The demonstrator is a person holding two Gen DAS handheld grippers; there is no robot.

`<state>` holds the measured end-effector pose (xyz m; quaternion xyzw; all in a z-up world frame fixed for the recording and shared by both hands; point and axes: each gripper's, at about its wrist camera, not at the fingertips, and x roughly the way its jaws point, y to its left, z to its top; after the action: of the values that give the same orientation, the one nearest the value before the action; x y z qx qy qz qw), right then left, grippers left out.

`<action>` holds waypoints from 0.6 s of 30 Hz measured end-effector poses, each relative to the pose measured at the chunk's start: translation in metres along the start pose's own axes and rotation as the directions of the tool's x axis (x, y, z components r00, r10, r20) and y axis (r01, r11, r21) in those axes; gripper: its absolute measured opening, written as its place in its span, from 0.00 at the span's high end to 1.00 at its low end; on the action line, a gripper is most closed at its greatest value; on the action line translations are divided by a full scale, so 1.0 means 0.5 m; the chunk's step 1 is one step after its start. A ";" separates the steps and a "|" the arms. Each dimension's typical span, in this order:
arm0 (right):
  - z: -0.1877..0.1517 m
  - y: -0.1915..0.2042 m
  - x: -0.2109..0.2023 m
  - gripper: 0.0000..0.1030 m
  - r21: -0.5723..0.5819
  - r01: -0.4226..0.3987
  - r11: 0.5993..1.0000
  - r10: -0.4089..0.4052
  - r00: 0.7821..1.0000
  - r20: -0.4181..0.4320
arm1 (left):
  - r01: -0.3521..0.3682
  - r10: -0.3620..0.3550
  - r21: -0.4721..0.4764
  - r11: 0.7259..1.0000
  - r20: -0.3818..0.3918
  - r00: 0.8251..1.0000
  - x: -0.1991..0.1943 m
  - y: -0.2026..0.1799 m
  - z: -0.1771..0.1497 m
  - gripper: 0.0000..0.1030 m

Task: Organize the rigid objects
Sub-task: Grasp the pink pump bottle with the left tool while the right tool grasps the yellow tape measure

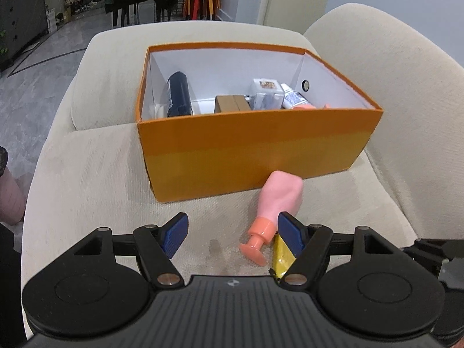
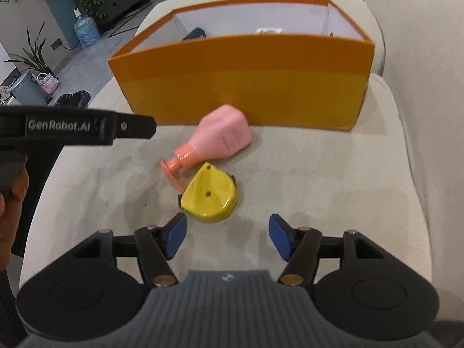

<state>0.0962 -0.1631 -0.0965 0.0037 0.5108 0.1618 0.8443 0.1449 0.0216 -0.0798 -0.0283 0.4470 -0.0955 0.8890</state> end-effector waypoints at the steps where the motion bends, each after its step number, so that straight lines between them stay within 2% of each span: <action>1: -0.005 0.001 0.005 0.35 0.004 0.004 1.000 -0.004 1.000 -0.003 | 0.001 -0.001 -0.001 1.000 -0.003 1.000 0.003 0.000 0.000 0.19; 6: -0.027 0.008 0.038 0.35 0.008 0.003 1.000 -0.003 1.000 -0.031 | 0.015 -0.015 0.011 1.000 -0.019 1.000 0.032 -0.014 0.002 0.19; 12: -0.037 0.020 0.055 0.35 -0.015 0.024 1.000 -0.024 1.000 -0.009 | 0.028 -0.027 0.033 0.999 -0.030 0.999 0.077 -0.034 0.015 0.20; 18: -0.040 0.019 0.067 0.35 -0.009 0.011 1.000 -0.011 1.000 -0.025 | 0.058 -0.055 0.115 0.992 -0.033 0.998 0.114 -0.068 0.022 0.22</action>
<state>0.0908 -0.1482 -0.1331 -0.0048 0.5207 0.1596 0.8387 0.1818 -0.0232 -0.1135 0.0120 0.4531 -0.1469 0.8792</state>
